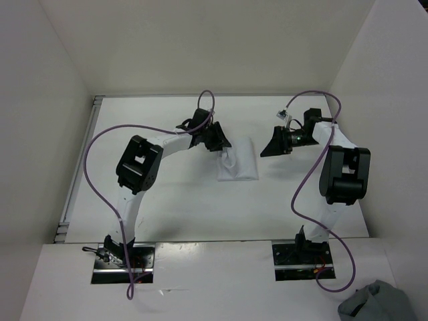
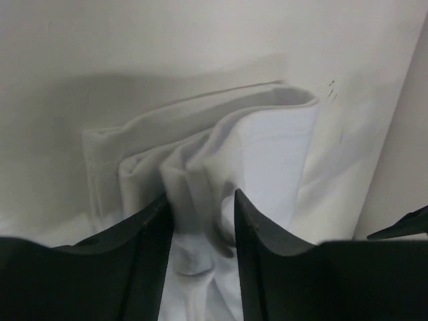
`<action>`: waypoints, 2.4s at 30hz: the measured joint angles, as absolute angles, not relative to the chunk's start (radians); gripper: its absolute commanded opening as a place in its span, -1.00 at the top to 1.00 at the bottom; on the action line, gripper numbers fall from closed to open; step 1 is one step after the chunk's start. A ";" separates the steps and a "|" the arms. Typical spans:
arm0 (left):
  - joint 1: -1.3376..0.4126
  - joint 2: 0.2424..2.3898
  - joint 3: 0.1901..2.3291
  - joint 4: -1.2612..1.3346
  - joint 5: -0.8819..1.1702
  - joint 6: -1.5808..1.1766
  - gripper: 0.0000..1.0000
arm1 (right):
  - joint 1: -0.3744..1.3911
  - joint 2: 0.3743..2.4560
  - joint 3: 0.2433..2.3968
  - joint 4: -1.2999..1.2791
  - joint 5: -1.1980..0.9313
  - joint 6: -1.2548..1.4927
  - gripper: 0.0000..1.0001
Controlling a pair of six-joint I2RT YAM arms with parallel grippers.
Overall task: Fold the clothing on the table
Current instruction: Fold the skirt
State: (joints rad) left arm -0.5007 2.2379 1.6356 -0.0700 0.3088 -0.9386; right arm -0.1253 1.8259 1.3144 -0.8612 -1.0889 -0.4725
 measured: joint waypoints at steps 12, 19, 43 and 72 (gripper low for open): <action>-0.464 2.017 1.493 -0.156 0.160 -0.891 -0.47 | -0.116 1.901 1.262 -0.759 -1.048 -0.327 1.00; -0.516 1.844 1.538 -0.111 0.154 -0.848 -0.20 | -0.010 1.999 1.260 -0.685 -1.013 -0.264 1.00; -0.649 2.185 1.772 -0.356 0.130 -0.804 0.42 | 0.052 2.110 1.290 -0.585 -0.952 -0.126 1.00; -0.655 1.970 1.329 -0.332 0.017 -0.817 0.52 | 0.066 2.103 1.291 -0.562 -0.970 -0.102 1.00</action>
